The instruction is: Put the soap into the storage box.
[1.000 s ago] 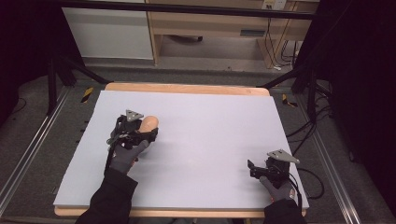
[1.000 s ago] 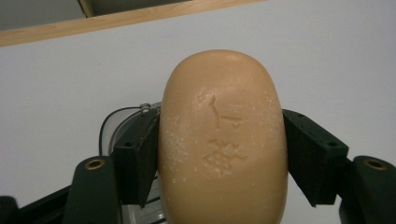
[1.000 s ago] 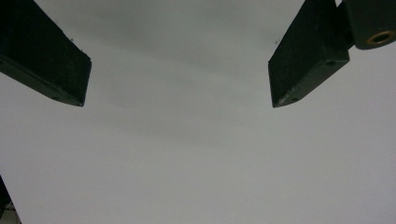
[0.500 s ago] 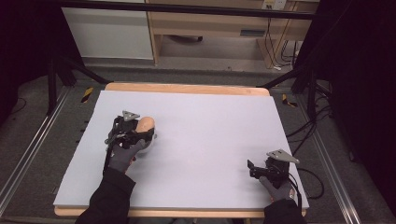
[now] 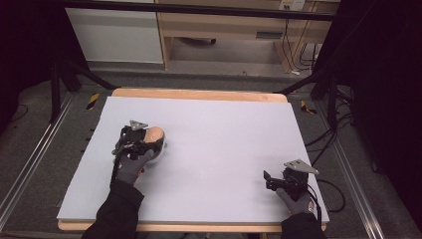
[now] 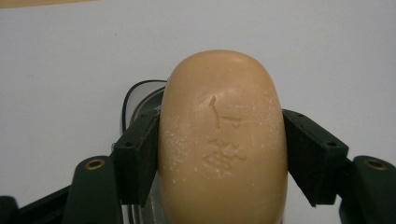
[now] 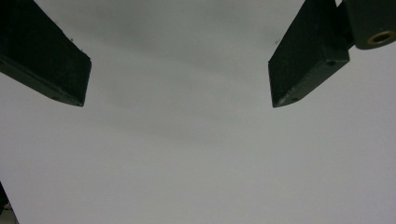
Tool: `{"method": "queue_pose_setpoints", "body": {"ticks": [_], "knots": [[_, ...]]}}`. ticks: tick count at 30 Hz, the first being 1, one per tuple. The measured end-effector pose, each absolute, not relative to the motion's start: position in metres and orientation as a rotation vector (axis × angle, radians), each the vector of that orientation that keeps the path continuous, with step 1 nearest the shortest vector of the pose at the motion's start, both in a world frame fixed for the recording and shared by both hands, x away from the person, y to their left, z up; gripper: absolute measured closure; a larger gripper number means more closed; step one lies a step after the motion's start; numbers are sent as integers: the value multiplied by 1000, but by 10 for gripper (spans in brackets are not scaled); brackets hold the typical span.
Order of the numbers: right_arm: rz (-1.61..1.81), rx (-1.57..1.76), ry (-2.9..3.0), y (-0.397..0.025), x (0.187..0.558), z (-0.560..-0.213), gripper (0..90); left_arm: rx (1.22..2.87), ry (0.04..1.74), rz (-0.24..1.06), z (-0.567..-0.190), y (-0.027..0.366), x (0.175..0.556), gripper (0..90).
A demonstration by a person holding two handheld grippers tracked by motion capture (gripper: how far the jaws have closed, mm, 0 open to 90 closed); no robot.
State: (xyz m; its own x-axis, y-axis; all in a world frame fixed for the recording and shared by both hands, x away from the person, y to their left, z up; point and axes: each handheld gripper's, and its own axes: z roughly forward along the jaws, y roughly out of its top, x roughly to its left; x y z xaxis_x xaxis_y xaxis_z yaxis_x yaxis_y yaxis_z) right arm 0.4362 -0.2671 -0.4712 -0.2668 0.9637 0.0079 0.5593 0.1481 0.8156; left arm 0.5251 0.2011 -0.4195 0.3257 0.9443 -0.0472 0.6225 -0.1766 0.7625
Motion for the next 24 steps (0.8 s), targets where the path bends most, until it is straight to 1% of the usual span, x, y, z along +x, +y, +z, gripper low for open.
{"method": "queue_pose_setpoints", "body": {"ticks": [24], "knots": [[983,1446,1897,-266,436,-472,62,1896,1413,575,-429,205,526,320]]}}
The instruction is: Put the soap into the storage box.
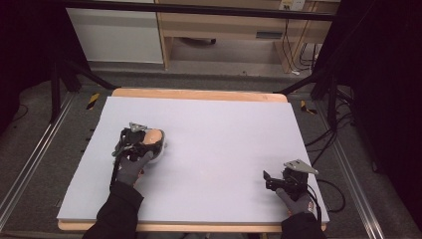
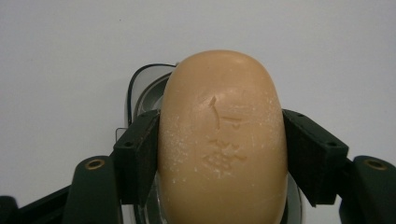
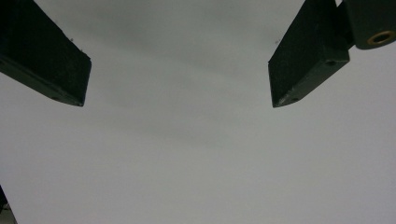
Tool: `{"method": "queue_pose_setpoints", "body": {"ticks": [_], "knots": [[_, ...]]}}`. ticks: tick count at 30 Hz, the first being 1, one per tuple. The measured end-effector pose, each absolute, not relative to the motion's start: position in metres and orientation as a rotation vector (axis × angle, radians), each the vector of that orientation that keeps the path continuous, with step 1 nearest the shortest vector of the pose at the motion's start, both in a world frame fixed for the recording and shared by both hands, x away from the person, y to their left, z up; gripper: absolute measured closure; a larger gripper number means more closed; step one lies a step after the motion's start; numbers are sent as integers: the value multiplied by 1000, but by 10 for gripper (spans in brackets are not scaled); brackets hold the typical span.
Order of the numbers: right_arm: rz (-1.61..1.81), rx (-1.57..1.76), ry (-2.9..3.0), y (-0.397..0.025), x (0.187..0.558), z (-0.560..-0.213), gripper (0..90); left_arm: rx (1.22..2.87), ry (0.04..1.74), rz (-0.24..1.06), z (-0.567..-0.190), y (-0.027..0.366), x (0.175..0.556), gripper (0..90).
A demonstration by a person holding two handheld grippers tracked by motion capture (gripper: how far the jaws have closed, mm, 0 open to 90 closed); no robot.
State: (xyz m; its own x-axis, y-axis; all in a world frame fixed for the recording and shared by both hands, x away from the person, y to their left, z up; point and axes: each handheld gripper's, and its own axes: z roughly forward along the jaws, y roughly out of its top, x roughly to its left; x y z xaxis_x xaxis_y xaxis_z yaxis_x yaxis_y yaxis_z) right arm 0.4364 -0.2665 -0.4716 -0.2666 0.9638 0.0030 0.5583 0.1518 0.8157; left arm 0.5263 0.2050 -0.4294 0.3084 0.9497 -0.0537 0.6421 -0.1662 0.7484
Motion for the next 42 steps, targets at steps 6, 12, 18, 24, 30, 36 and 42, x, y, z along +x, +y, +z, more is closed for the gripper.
{"method": "queue_pose_setpoints", "body": {"ticks": [6,12,18,24,30,36,42], "knots": [[983,1443,1898,-266,437,-472,62,1892,1416,566,-432,206,526,320],[982,1445,1898,-266,436,-472,61,1880,1417,568,-433,207,525,319],[984,1444,1901,-266,436,-471,61,1884,1418,573,-433,206,525,307],[983,1442,1905,-265,437,-472,61,1884,1413,589,-434,205,523,300],[978,1439,1907,-265,437,-472,61,1884,1401,588,-433,206,522,273],[978,1440,1904,-265,437,-472,60,1863,1361,582,-428,210,518,258],[976,1444,1904,-265,437,-472,60,1856,1319,570,-421,214,508,249]]}}
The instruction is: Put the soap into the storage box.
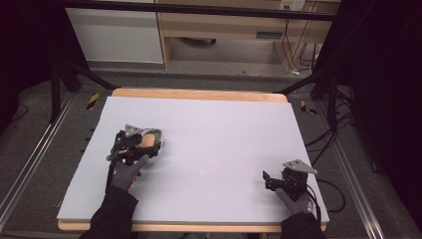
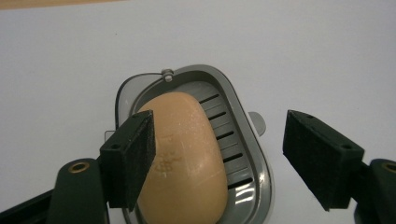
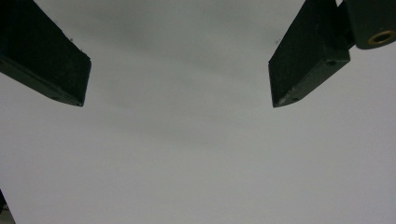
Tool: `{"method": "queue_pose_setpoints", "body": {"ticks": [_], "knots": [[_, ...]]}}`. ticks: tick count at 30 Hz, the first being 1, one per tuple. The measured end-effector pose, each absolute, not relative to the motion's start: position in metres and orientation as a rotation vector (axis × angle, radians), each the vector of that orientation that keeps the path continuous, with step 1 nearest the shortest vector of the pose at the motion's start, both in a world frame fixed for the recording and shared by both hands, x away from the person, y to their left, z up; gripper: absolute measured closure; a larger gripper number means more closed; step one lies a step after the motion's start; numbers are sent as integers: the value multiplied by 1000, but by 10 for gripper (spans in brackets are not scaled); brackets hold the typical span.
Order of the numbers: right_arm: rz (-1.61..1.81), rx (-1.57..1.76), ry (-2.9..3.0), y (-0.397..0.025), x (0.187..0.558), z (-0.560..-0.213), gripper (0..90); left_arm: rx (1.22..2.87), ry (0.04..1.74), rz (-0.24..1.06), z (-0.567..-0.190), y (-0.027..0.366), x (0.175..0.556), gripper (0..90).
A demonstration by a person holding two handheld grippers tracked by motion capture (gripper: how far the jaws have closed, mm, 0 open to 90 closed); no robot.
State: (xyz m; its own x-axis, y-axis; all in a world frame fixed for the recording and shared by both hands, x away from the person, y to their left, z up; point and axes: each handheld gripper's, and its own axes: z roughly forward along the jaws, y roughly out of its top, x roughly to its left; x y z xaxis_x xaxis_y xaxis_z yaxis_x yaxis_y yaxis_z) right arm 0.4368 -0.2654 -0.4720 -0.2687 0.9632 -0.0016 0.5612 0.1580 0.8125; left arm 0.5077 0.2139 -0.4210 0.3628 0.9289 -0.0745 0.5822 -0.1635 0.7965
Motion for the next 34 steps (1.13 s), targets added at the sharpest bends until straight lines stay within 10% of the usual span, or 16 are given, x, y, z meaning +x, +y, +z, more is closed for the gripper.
{"method": "queue_pose_setpoints", "body": {"ticks": [34], "knots": [[952,1471,1878,-275,431,-473,59,1871,1305,595,-461,291,437,132]]}}
